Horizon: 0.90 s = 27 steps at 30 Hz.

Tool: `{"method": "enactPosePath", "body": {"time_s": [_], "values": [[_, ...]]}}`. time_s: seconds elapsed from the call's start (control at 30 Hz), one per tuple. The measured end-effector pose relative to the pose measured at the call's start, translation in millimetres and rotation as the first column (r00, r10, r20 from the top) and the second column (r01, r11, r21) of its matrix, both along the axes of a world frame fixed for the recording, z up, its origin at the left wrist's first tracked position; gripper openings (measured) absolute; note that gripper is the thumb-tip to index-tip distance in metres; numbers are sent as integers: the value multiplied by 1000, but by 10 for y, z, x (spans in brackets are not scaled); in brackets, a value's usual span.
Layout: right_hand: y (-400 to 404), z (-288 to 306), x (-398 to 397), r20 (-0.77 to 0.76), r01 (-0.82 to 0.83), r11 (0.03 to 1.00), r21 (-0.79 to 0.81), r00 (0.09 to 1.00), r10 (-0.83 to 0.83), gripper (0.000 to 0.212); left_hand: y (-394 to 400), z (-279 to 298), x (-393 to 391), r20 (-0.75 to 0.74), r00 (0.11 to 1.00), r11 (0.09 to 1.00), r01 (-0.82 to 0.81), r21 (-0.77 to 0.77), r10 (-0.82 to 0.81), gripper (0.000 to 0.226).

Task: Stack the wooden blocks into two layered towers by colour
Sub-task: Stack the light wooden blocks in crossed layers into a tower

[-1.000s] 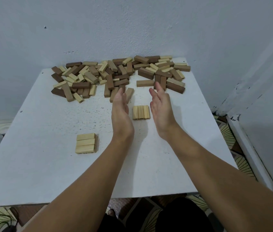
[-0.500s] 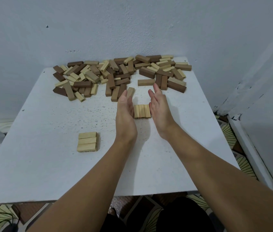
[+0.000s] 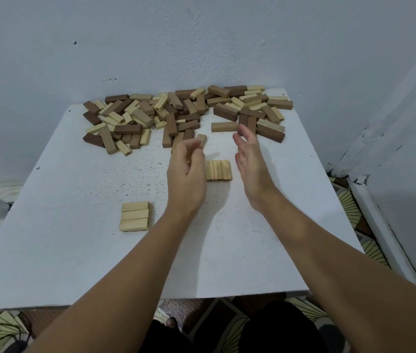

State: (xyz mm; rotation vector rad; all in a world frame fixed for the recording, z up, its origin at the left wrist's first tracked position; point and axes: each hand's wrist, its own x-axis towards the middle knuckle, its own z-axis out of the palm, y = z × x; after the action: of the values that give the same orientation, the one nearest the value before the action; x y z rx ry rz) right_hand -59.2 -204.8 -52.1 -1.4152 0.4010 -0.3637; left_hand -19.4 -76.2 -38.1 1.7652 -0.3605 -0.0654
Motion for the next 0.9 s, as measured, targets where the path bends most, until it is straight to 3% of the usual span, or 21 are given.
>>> {"method": "enactPosePath", "body": {"time_s": [0.07, 0.13, 0.27, 0.37, 0.47, 0.9], "values": [[-113, 34, -46, -76, -39, 966, -254, 997, 21, 53, 98, 18, 152, 75, 988, 965, 114, 237, -135, 35], [-255, 69, -101, -185, -137, 871, -471, 981, 54, 50, 194, 43, 309, 45, 961, 872, 227, 434, -273, 53], [-454, 176, -160, -472, -474, 661, -582, 858, 199, 68, 282, 195, 505, -130, 906, 688, 394, 610, -403, 71], [-486, 191, -132, -522, -521, 604, -603, 830, 196, 76, 261, 246, 585, -179, 887, 632, 433, 643, -426, 80], [-490, 142, -106, -498, -495, 597, -631, 849, 177, 72, 232, 226, 634, -187, 889, 648, 437, 624, -419, 85], [-532, 80, -52, -477, -480, 591, -648, 861, 176, 61, 167, 164, 743, -220, 878, 640, 464, 613, -426, 57]]}}
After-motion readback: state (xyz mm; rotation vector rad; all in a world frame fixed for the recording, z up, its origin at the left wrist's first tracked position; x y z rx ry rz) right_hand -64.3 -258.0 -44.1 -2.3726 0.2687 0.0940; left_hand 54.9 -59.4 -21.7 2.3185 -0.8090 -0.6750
